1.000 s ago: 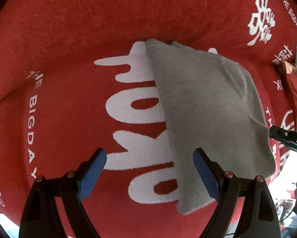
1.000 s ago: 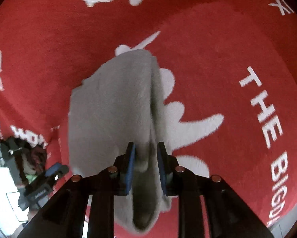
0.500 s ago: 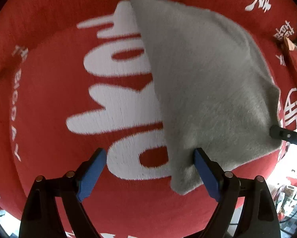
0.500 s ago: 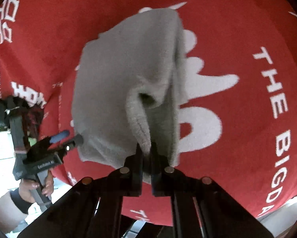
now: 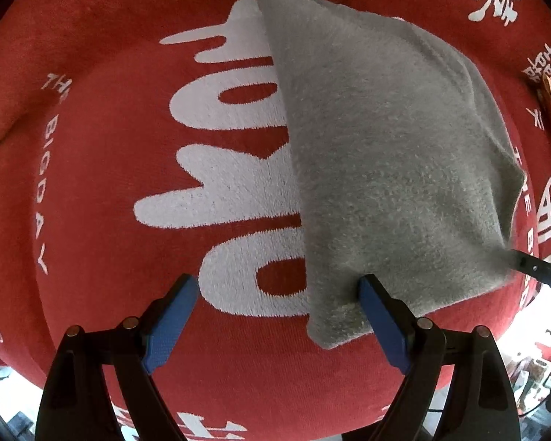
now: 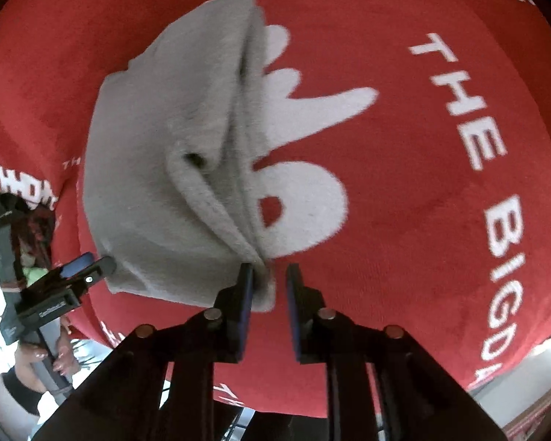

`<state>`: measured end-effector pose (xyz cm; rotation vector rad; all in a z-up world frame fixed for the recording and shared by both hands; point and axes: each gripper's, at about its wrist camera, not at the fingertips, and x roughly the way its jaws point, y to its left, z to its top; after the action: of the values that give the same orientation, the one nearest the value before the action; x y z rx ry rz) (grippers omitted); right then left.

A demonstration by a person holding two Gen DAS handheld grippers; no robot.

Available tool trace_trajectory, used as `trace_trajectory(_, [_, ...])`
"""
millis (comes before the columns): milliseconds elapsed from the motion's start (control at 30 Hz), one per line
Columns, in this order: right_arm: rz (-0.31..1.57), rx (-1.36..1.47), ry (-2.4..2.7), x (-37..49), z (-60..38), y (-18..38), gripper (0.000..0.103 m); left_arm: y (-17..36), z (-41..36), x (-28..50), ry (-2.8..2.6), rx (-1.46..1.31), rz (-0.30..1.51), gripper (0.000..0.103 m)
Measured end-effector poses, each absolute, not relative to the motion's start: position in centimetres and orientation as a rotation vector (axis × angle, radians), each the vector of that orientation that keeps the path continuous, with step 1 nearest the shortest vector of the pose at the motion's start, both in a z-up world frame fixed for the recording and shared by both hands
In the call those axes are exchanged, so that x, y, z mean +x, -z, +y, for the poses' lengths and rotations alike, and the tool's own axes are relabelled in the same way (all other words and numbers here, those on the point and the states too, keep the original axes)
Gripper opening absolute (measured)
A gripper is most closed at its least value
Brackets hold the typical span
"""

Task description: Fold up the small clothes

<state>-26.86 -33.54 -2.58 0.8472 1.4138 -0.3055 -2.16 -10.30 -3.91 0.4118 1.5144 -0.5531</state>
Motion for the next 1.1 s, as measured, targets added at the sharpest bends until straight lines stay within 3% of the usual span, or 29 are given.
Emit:
trace_trajectory(333, [1.242,0.741,0.137,-23.1,-32.8,-2.9,0.018,2.6,-10.0,-4.4,0.492,0.370,1.492,0.090])
trace_trajectory(567, [1.299,0.708,0.178,-20.5,-31.2,0.3,0.018,1.0,-10.1,-4.9,0.511,0.364,1.464,0.090])
trace_trajectory(633, [1.285,0.784,0.197,-21.2,-32.0,1.3,0.006,0.9,-9.8,-5.1,0.522,0.372,1.460,0.090])
trace_trajectory(700, [1.262,0.839,0.220,-22.1,-32.5,1.6,0.002,1.2,-9.4,-5.2,0.525,0.391,1.454,0.090])
trace_trajectory(833, [1.254,0.869,0.250,-22.9,-32.4,1.4,0.003,0.9,-8.5,-4.7,0.532,0.385,1.441,0.090])
trace_trajectory(900, [1.288,0.824,0.313,-23.2,-32.1,1.0,0.011,0.9,-8.4,-4.3,0.540,0.382,1.438,0.090])
trace_trajectory(1100, [1.274,0.907,0.381,-25.8,-32.4,0.5,0.011,0.6,-8.7,-3.9,0.581,0.404,1.426,0.090])
